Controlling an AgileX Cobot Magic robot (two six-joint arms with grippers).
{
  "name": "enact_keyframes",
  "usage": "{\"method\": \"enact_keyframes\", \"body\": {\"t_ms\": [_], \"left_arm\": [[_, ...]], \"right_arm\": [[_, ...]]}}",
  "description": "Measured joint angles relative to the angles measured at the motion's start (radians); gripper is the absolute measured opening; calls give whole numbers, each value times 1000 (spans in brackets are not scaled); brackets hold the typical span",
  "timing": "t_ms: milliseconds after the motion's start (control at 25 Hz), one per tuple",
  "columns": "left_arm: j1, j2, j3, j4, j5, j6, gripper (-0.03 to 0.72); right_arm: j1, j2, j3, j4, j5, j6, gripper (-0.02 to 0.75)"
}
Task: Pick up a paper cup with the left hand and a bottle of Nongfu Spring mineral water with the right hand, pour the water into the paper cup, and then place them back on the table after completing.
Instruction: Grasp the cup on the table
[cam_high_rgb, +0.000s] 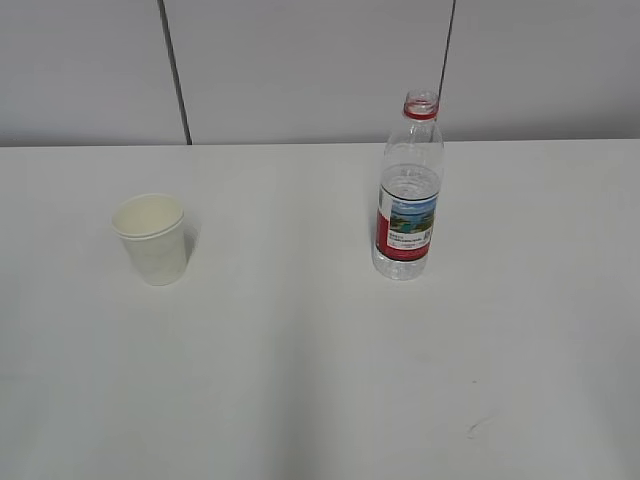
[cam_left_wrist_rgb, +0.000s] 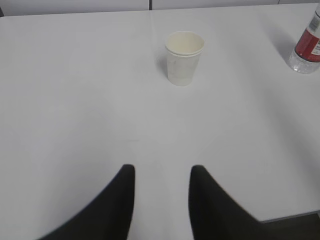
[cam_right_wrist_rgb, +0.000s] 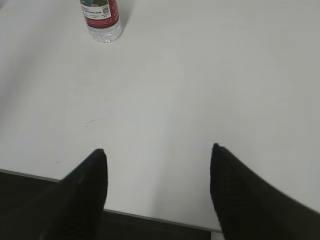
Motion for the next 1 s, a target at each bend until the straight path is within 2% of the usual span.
{"method": "enact_keyframes", "body": {"t_ms": [1000], "left_arm": [[0,0,0,0,0,0,239]], "right_arm": [[0,0,0,0,0,0,479]]}}
